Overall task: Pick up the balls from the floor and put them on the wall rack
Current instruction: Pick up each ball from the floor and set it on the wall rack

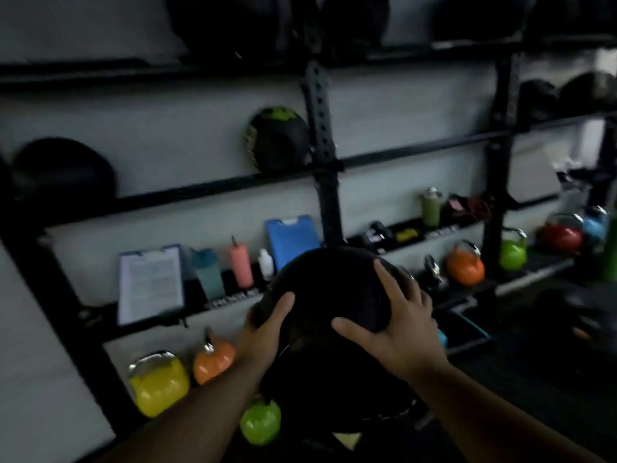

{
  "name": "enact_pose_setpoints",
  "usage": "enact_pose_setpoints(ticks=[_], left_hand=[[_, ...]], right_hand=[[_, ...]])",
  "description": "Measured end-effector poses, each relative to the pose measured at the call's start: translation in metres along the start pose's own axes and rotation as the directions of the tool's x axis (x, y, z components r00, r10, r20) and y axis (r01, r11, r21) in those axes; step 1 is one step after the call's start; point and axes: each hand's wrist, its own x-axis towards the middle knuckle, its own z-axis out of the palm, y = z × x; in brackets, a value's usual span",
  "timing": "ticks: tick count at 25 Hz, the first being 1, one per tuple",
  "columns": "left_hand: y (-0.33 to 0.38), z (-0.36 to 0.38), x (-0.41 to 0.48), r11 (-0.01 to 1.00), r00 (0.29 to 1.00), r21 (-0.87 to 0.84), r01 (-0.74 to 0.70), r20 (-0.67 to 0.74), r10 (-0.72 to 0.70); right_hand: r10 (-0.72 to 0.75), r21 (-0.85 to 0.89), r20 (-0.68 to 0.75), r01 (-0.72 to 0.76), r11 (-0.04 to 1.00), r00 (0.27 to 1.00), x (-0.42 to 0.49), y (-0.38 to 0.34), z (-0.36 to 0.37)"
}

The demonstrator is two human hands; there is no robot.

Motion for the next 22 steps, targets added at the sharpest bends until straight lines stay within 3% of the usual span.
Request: enact_pose_setpoints(ticks=[5,9,15,22], left_hand=[[0.202,-0.154,0.031,0.966,0.963,-0.098,-0.239,-0.155,0.222],[0.277,-0.236,0.047,0.922,0.905,-0.103,-0.374,-0.259,0.338],[0.297,-0.268,0.108,0.908,0.869,-0.075,-0.412,-0.333,0.367],[0.316,-0.270,0.242,0.915,0.831,0.004,-0.403,-0.418,0.368]], right_hand=[[-0.296,0.100,-0.111,0.307,0.947,0.949,0.097,-0.224,-0.010],[-0.395,0.165,-0.152,0.417,0.894,0.906,0.141,-0.324,0.013],[-0.459,0.191,-0.129,0.476,0.859,0.879,0.214,-0.360,0.065],[-0.495,0.288,-0.107,0.504,0.815,0.862,0.356,-0.362,0.154]])
